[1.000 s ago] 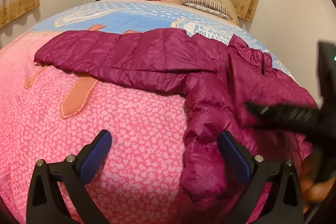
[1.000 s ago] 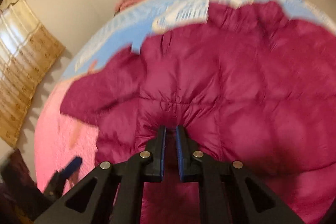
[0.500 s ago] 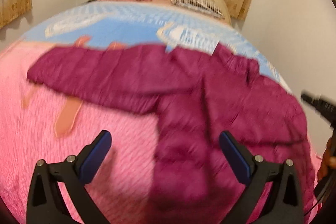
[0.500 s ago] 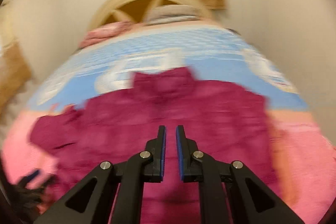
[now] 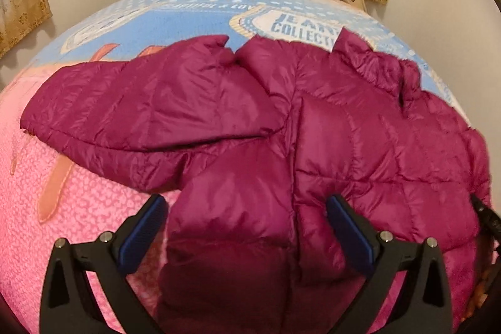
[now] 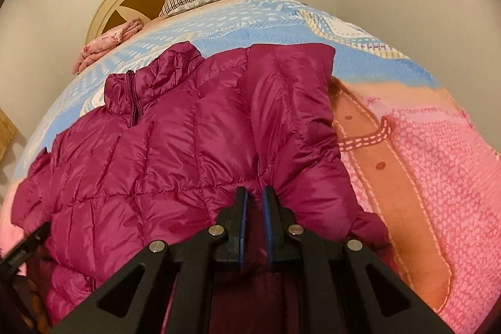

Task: Fold large clothes

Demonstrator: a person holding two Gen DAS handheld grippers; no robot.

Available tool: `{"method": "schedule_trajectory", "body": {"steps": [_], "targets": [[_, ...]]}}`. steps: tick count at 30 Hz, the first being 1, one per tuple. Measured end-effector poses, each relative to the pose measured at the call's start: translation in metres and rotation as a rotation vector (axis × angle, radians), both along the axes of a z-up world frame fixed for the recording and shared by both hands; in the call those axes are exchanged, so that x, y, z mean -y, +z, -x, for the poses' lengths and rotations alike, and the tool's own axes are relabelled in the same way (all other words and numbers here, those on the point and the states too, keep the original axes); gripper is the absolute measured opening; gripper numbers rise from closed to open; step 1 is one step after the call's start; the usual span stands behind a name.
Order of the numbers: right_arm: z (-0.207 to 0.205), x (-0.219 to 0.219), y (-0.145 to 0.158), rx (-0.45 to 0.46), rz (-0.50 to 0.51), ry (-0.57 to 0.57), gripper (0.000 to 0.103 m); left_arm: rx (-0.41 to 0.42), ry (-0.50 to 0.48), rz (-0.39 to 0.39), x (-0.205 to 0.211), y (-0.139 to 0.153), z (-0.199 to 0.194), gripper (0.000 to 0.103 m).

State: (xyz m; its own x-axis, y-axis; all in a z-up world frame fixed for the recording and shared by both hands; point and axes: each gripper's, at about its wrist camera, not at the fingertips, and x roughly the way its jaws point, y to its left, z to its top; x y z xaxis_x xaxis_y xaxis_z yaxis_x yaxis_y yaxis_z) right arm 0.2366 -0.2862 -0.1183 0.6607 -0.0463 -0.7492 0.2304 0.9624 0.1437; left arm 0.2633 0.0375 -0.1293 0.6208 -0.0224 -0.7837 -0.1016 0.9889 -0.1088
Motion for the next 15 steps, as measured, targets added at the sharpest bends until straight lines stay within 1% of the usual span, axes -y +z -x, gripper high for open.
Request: {"method": "schedule_trajectory", "body": {"steps": [1, 3, 5, 7, 9, 10, 12, 13, 15], "targets": [[0.001, 0.001, 0.000, 0.002, 0.002, 0.001, 0.010, 0.016, 0.000, 0.012, -0.006, 0.005, 0.005, 0.103], [0.001, 0.004, -0.001, 0.012, -0.018, 0.001, 0.010, 0.101, 0.043, 0.060, -0.031, 0.022, 0.023, 0.103], [0.006, 0.012, 0.000, 0.026, -0.052, 0.002, 0.010, 0.166, 0.118, 0.123, -0.069, 0.035, 0.037, 0.103], [0.010, 0.015, -0.001, 0.035, -0.080, 0.003, 0.011, 0.202, 0.236, 0.171, -0.116, 0.044, 0.042, 0.103], [0.009, 0.016, -0.001, 0.039, -0.090, 0.005, 0.012, 0.203, 0.374, 0.217, -0.168, 0.045, 0.041, 0.103], [0.009, 0.014, -0.001, 0.040, -0.088, 0.006, 0.012, 0.190, 0.466, 0.259, -0.202, 0.043, 0.037, 0.103], [0.008, 0.011, -0.001, 0.039, -0.075, 0.012, 0.016, 0.181, 0.592, 0.324, -0.248, 0.036, 0.031, 0.103], [0.008, 0.010, 0.000, 0.038, -0.068, 0.014, 0.017, 0.168, 0.649, 0.339, -0.269, 0.031, 0.028, 0.103], [0.007, 0.005, 0.000, 0.036, -0.054, 0.027, 0.025, 0.127, 0.704, 0.339, -0.293, 0.023, 0.016, 0.103]]}}
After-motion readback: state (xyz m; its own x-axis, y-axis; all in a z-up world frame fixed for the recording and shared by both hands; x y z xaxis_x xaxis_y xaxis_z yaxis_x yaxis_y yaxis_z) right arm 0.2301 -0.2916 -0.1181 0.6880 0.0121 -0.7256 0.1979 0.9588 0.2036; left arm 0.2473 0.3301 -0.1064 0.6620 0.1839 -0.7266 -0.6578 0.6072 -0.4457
